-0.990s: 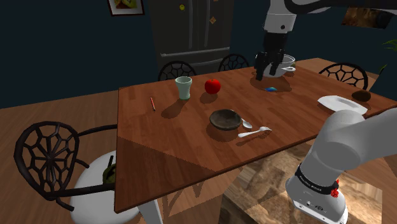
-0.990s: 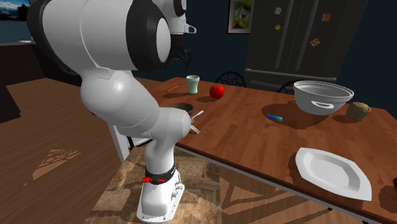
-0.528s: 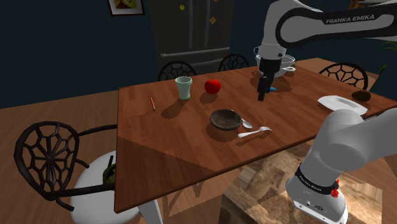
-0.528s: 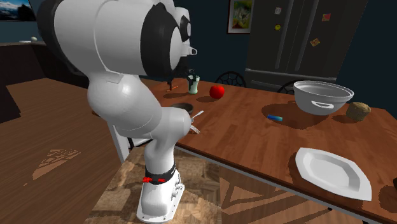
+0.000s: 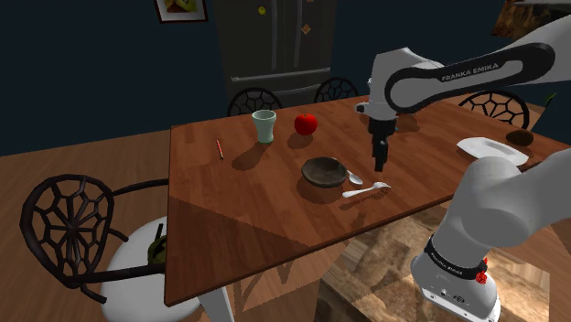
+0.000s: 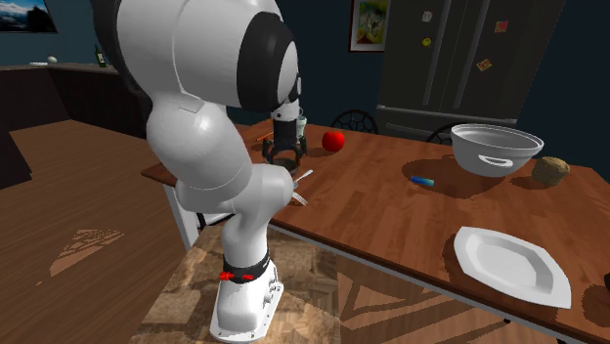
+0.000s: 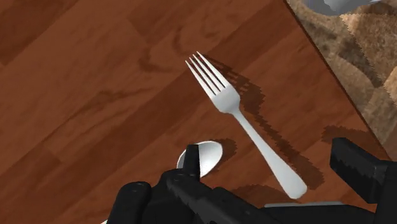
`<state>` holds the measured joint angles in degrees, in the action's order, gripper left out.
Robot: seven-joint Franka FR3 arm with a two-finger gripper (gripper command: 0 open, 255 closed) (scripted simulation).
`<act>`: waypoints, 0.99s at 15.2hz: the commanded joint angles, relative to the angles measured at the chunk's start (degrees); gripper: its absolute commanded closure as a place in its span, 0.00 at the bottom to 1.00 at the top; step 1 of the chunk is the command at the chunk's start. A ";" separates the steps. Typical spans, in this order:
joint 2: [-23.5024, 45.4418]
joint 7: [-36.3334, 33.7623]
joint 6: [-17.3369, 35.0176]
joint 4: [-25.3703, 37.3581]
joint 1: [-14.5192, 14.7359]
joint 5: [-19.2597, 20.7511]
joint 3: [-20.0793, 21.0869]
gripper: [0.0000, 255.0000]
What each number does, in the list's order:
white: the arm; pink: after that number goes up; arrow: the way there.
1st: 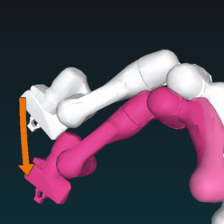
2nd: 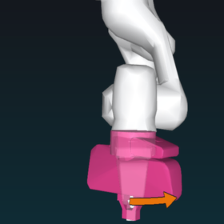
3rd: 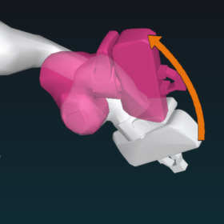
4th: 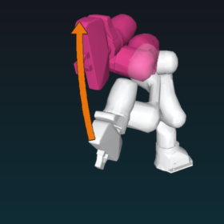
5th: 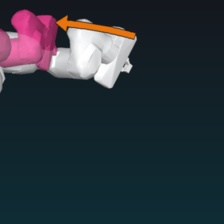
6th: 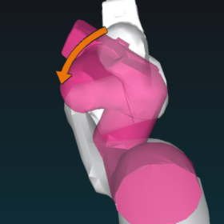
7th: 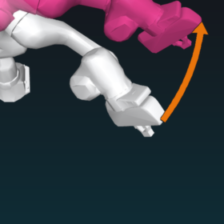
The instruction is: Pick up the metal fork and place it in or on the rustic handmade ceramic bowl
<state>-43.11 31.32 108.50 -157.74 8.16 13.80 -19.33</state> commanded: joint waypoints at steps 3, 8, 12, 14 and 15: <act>4.61 9.54 8.01 -4.53 1.65 4.19 -4.32 0.00; 7.88 12.00 13.42 -6.99 1.88 6.07 -6.35 0.00; 10.75 11.93 18.38 -9.14 1.67 7.11 -7.56 0.00; 10.75 11.93 18.37 -9.14 1.67 7.10 -7.56 0.00; 10.75 11.93 18.38 -9.14 1.67 7.10 -7.56 0.00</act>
<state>-32.41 43.26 126.73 -166.81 9.83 20.87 -26.86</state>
